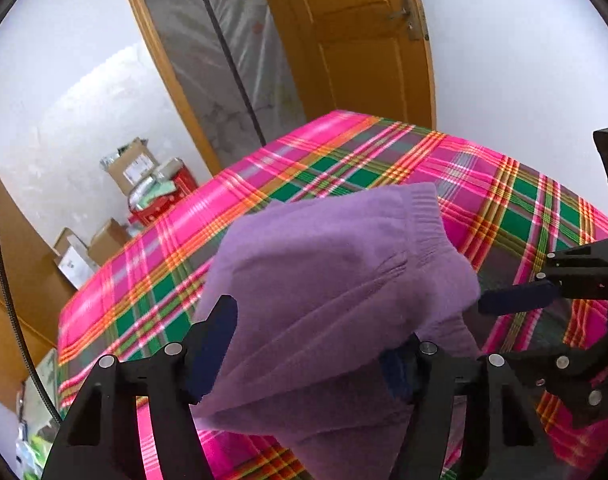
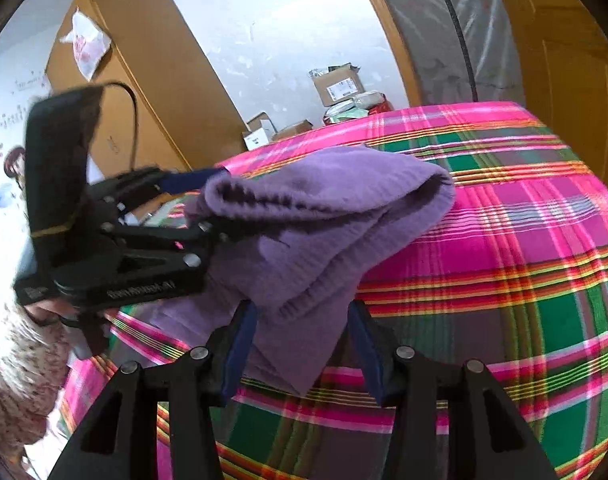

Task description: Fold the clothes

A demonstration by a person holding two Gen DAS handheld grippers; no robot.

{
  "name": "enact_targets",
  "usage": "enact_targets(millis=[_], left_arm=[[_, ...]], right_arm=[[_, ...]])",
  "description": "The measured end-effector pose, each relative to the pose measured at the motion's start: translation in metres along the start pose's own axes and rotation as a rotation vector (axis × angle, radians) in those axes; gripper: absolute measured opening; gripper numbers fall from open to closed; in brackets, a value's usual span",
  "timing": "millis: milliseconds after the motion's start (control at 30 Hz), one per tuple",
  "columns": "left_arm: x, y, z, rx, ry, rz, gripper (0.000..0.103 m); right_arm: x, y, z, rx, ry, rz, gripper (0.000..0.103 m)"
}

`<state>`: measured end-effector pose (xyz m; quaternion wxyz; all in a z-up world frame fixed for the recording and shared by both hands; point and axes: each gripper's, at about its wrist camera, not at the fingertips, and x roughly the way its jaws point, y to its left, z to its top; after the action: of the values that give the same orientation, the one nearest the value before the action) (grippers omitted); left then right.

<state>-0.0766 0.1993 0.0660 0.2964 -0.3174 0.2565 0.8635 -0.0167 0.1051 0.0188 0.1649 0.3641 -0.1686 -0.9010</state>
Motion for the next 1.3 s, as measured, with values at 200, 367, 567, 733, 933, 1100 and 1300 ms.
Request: enact_targets(millis=[200,367,567,733,933,1100,1300], left_arm=[[0.009,-0.001,0.008,0.018,-0.003,0.0,0.069],[0.006,0.011,0.01,-0.032,-0.019,-0.014,0.038],[-0.001,0.023,0.01,-0.088,-0.045,0.002,0.03],[-0.01,0.041,0.007,-0.145,-0.068,0.041,0.016],[-0.03,0.062,0.004,-0.199,-0.121,0.099,0.011],[-0.043,0.085,-0.006,-0.257,-0.14,0.144,0.01],[-0.06,0.115,-0.026,-0.342,-0.152,0.19,0.01]], right_arm=[[0.013,-0.005,0.009,0.053,0.015,0.017,0.049],[0.019,-0.003,0.009,0.057,0.018,0.01,0.048],[0.016,0.005,0.01,0.033,-0.019,-0.043,0.018],[0.011,0.013,0.015,0.014,-0.052,-0.054,0.003],[0.003,0.03,0.021,-0.044,-0.1,-0.049,0.0],[-0.003,0.037,0.025,-0.055,-0.124,-0.056,0.0],[-0.01,0.032,0.022,-0.017,-0.11,-0.08,0.002]])
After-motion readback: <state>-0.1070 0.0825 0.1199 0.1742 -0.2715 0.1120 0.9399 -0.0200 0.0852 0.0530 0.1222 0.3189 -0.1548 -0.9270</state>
